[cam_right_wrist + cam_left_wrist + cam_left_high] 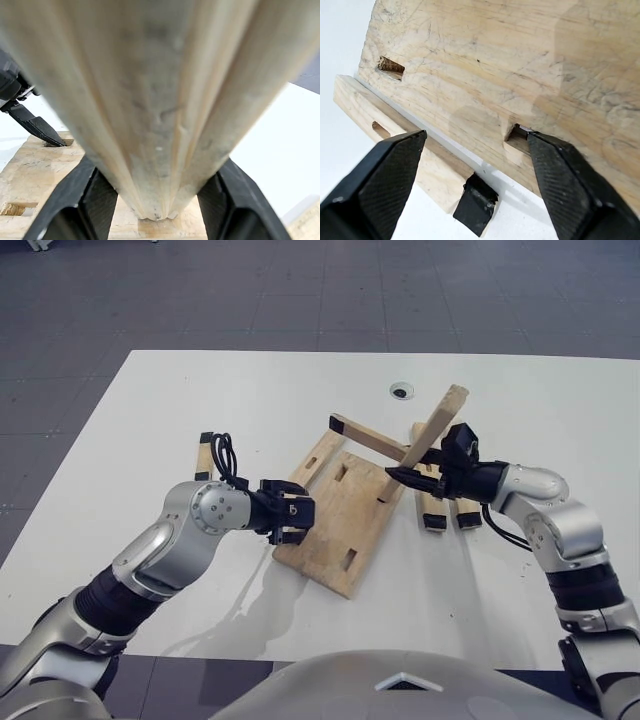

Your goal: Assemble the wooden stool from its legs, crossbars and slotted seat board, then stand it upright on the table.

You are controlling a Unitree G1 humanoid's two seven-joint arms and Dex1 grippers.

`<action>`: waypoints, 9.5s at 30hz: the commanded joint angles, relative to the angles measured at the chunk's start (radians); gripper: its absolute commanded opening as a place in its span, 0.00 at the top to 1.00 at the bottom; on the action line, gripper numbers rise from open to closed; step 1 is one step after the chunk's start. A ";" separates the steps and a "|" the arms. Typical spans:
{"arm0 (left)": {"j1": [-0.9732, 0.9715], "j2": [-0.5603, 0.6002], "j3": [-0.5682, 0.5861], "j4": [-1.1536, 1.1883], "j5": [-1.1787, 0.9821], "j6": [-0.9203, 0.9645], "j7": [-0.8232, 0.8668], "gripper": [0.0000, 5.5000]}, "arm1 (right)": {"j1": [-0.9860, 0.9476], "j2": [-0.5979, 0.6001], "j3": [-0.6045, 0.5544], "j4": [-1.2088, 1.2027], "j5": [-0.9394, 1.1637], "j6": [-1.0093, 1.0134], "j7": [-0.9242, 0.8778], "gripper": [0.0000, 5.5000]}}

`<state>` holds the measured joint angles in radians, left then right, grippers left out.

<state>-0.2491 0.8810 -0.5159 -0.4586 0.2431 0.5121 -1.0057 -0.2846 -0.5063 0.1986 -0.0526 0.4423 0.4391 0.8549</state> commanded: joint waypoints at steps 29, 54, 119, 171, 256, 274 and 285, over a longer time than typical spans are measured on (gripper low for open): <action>0.029 -0.072 0.007 -0.043 0.022 0.063 0.004 0.32 | -0.194 -0.096 -0.119 0.001 0.103 0.350 0.124 0.22; 0.040 -0.096 0.004 -0.052 0.030 0.095 0.029 0.32 | -0.477 0.251 -0.440 -0.148 0.212 0.674 -0.672 0.42; 0.207 -0.582 0.075 -0.242 0.000 0.777 0.711 0.32 | 0.424 0.114 -0.315 -0.453 0.003 0.602 -0.826 0.09; 0.182 -0.961 0.341 -0.174 -0.079 0.845 1.068 0.32 | 0.305 0.188 -0.253 -0.241 -0.228 0.591 -0.772 0.20; -0.588 -0.367 0.894 0.396 -1.552 0.835 0.257 0.62 | -0.359 -0.086 -0.459 -0.325 0.918 0.806 -0.280 0.29; -0.543 -0.317 0.940 0.351 -1.688 0.744 0.408 0.62 | 0.102 -0.224 0.228 -0.494 0.111 0.357 -0.160 0.29; -0.550 -0.300 0.890 0.363 -1.722 0.698 0.462 0.62 | 0.100 -0.181 0.324 -0.452 0.059 0.442 -0.089 0.29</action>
<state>-0.7888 0.5615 0.3866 -0.1007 -1.4806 1.2211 -0.5534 -0.1639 -0.6755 0.4984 -0.5109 0.5132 0.8473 0.7480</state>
